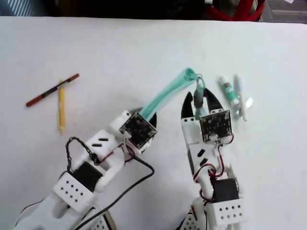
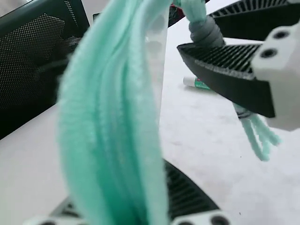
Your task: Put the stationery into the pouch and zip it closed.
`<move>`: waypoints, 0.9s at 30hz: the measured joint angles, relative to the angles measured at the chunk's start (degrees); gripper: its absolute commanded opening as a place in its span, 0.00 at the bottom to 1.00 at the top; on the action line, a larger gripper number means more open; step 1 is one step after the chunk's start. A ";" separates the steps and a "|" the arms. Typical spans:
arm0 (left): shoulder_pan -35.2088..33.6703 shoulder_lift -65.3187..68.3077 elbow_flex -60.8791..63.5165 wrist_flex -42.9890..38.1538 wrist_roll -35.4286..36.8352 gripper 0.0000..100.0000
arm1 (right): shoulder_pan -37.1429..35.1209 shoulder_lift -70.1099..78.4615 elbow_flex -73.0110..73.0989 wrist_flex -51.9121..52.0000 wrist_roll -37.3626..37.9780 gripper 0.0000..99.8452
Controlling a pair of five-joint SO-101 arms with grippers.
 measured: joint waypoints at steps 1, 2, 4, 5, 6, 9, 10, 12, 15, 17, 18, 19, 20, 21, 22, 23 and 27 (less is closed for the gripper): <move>0.00 0.00 0.00 0.00 0.00 0.02 | 0.00 -0.44 0.44 0.09 0.00 0.13; 0.00 0.00 0.00 0.00 0.00 0.02 | 0.00 -0.97 0.70 0.09 0.09 0.13; 0.00 0.00 0.00 0.00 0.00 0.02 | -0.18 -1.49 0.79 0.09 0.09 0.13; 0.00 0.00 0.00 0.00 0.00 0.02 | -0.44 -1.67 0.79 0.09 0.09 0.13; 0.00 0.00 0.00 0.00 0.00 0.02 | -0.62 -1.76 0.79 0.09 0.09 0.13; 0.00 0.00 0.00 0.00 0.00 0.02 | -0.62 -1.85 0.79 0.09 0.09 0.13; 0.00 0.00 0.00 0.00 0.00 0.02 | -0.62 -1.85 0.79 0.09 0.09 0.13; 0.00 0.00 0.00 0.00 0.00 0.02 | -0.70 -1.85 1.05 -0.26 0.09 0.13; 0.00 0.00 0.00 0.00 -0.09 0.02 | -0.70 -1.85 2.20 -2.11 0.09 0.13; 0.00 0.00 0.00 0.00 -0.09 0.02 | -0.79 -1.85 2.99 -3.25 0.09 0.13; 0.00 0.00 0.00 0.00 -0.09 0.02 | -1.14 -1.85 3.43 -3.78 0.09 0.13; 0.00 0.00 0.00 0.00 -0.09 0.02 | -1.41 -1.85 3.69 -4.22 0.09 0.13; 0.00 0.00 0.00 0.00 -0.09 0.02 | -1.76 -1.85 3.69 -4.48 0.09 0.13; 0.00 0.00 0.00 0.00 -0.09 0.02 | -1.76 -1.85 3.69 -4.92 0.09 0.13; 0.00 0.00 0.00 0.00 -0.09 0.02 | -1.67 -1.85 3.87 -5.63 0.09 0.13; 0.00 0.00 0.00 0.00 -0.09 0.02 | -1.67 -1.85 4.22 -6.24 0.09 0.13; 0.00 0.00 0.00 0.00 -0.09 0.02 | -1.76 -1.85 4.22 -7.03 0.09 0.13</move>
